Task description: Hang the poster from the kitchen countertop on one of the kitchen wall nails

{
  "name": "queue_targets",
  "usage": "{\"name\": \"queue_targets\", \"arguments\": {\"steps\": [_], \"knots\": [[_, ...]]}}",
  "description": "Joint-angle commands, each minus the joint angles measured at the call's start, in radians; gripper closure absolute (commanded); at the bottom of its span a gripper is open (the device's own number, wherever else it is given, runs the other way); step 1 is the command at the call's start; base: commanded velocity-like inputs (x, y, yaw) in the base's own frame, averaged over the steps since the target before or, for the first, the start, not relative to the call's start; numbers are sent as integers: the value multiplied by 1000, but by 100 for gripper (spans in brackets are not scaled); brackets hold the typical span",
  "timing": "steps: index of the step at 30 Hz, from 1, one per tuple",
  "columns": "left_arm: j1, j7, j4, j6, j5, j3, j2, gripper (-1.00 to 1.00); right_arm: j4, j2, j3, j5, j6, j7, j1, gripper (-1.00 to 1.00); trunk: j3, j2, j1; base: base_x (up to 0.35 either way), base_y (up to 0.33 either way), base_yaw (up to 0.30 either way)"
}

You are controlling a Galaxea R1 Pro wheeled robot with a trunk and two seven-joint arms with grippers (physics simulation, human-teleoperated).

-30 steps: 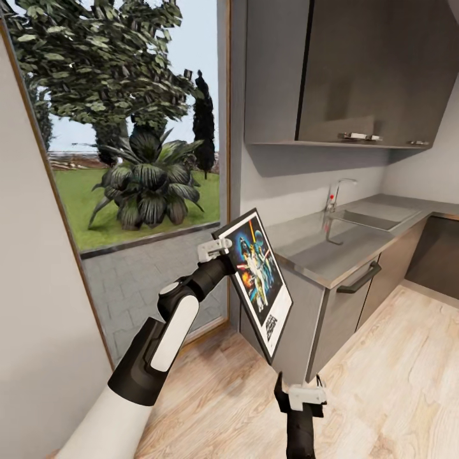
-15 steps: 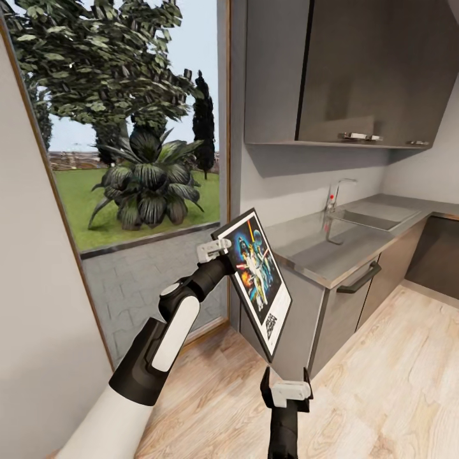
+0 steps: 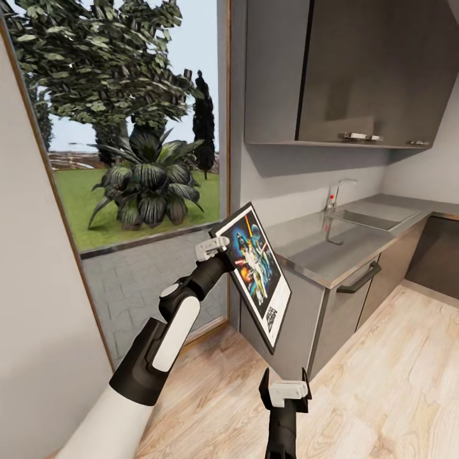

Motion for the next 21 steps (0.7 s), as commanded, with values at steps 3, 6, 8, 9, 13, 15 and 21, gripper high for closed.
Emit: {"name": "queue_targets", "arguments": {"steps": [3, 6, 8, 9, 13, 15, 21], "knots": [[-1, 10, -1, 0, 8, -19, 0, 100, 1, 1, 1, 1, -2, -4, -1, -100, -1, -1, 0, 0, 0, 0], [-1, 10, 0, -2, 8, -59, 0, 100, 1, 5, 3, 0, -1, -3, -1, -100, -1, -1, 0, 0, 0, 0], [-1, 10, 0, -3, 8, -79, 0, 100, 1, 7, 8, 0, 0, -4, -1, -100, -1, -1, 0, 0, 0, 0], [-2, 10, 0, -8, 8, -87, 0, 100, 1, 8, 10, 0, 1, -4, -1, -100, -1, -1, 0, 0, 0, 0], [-2, 10, 0, -35, 7, -99, 0, 100, -3, 9, 15, 0, 2, -4, -1, -100, -1, -1, 0, 0, 0, 0], [-1, 11, 0, -41, 8, -113, 0, 100, -14, 9, 15, 0, 3, -4, -1, -100, -1, -1, 0, 0, 0, 0], [-1, 11, -1, -52, 11, -146, 0, 100, -28, 9, 15, 0, 5, -5, -1, -100, -1, -1, 0, 0, 0, 0]]}}
